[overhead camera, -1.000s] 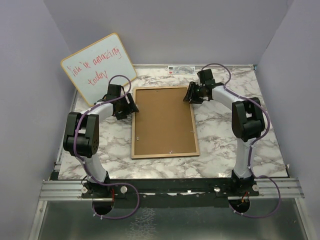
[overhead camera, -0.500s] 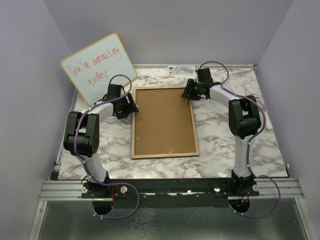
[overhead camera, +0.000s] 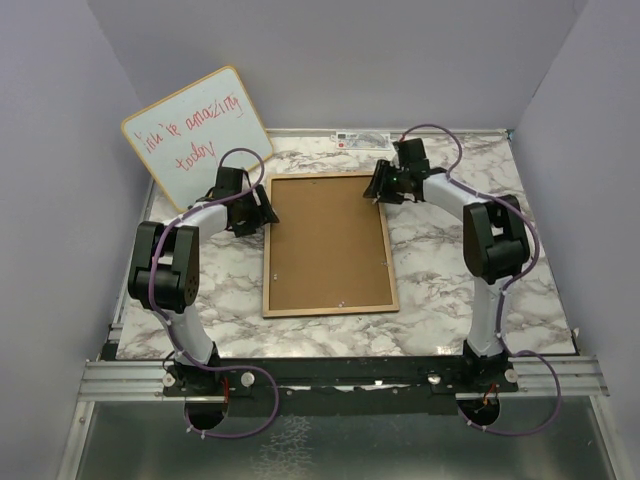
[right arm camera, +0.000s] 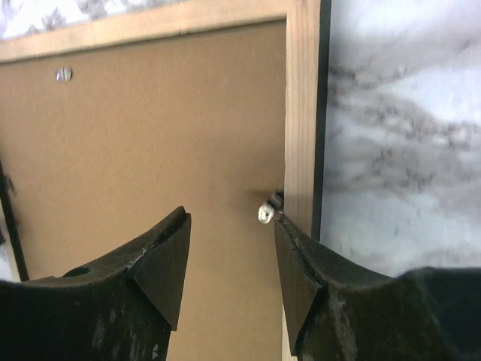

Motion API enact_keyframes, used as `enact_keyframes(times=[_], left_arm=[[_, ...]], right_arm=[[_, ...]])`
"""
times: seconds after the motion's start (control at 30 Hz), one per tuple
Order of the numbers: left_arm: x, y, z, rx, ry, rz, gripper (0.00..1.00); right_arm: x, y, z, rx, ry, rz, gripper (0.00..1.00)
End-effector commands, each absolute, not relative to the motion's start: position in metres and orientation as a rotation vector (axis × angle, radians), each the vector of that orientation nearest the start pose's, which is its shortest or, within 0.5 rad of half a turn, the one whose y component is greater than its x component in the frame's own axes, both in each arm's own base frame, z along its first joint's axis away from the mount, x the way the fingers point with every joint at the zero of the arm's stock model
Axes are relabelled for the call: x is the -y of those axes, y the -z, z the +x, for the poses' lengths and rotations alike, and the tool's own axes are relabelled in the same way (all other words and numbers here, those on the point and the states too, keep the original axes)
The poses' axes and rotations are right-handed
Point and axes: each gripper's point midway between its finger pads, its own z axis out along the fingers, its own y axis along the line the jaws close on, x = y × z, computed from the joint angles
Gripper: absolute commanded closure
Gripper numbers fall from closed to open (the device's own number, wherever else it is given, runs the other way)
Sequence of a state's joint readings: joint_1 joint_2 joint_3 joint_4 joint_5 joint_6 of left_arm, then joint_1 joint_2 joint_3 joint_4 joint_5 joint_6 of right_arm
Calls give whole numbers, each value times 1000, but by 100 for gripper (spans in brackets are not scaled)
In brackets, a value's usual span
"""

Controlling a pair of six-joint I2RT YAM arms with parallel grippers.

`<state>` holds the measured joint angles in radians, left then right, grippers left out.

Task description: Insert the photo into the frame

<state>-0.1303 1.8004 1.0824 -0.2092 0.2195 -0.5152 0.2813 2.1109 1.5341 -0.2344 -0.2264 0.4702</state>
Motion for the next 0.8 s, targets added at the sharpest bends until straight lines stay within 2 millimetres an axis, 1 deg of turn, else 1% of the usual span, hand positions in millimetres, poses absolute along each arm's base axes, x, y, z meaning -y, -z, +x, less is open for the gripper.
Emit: enact_keyframes(times=[0.0,0.2,0.33,0.4,0.5,0.63,0.77], left_arm=[[103,-32,398,-2556,485,-428,22],[103,-41,392,-2534,492,-439,18],[102,-41,382,-2537,496,-459,18],[101,-37,375,-2547,495,-469,19],[101,-33,365,-2563,498,-480,21],[102,-26,353,-2581,505,-493,24],[105,-23,343,-2594,533,-504,25]], right_arm=[[-195,-82,461,-2451,-629,91,46],[-198,-74,387,-2552,-768,24,46],[-197,-62,350,-2626,-783,-25,46],[-200,-56,334,-2657,-797,-51,49],[-204,-49,316,-2696,-778,-54,53],[-194,-42,302,-2738,-704,-13,57],[-182,-36,293,-2775,-615,-9,58]])
